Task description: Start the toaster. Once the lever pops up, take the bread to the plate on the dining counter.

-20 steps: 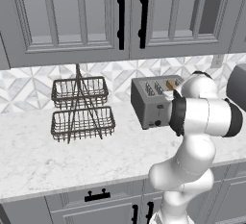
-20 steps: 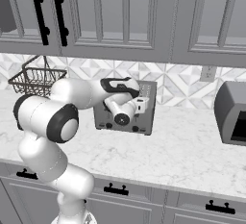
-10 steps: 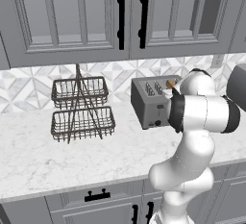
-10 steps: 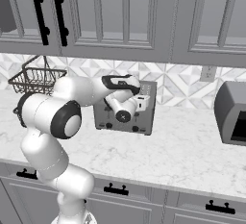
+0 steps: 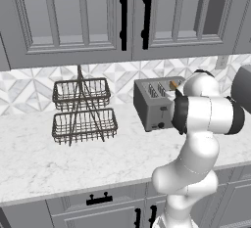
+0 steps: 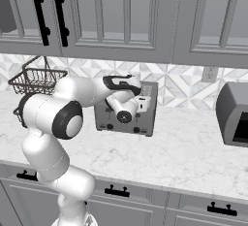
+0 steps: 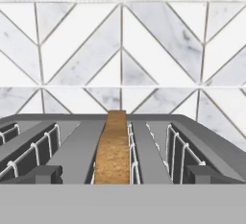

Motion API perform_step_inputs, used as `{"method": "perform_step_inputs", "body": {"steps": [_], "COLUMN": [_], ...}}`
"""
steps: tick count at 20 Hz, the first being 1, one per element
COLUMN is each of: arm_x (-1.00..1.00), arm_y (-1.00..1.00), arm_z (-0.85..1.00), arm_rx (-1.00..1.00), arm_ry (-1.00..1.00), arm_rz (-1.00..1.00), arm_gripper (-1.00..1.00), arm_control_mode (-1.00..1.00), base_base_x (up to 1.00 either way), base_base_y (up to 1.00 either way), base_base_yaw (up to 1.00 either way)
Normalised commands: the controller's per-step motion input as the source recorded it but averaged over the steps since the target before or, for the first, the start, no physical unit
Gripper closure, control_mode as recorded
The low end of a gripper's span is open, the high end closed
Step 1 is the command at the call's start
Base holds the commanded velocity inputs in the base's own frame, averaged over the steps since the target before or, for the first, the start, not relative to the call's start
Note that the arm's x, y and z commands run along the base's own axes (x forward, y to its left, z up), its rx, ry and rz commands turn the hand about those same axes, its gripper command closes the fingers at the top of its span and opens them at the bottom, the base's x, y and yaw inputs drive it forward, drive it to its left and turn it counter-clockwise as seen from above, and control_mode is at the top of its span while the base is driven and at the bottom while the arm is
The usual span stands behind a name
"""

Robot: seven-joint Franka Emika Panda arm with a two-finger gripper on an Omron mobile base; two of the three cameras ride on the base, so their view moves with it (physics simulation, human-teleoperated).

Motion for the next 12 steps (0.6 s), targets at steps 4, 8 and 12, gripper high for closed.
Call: {"method": "perform_step_inputs", "body": {"steps": [4, 8, 12], "arm_x": [0.00, 0.00, 0.00], "arm_y": [0.00, 0.03, 0.01], "arm_z": [0.00, 0.00, 0.00], "arm_rx": [0.00, 0.00, 0.00], "arm_ry": [0.00, 0.00, 0.00], "arm_rz": [0.00, 0.00, 0.00], "arm_gripper": [-1.00, 1.00, 1.00], "arm_control_mode": [-1.00, -1.00, -1.00], "base_base_x": [0.00, 0.00, 0.00], "base_base_y": [0.00, 0.00, 0.00], "base_base_yaw": [0.00, 0.00, 0.00]}}
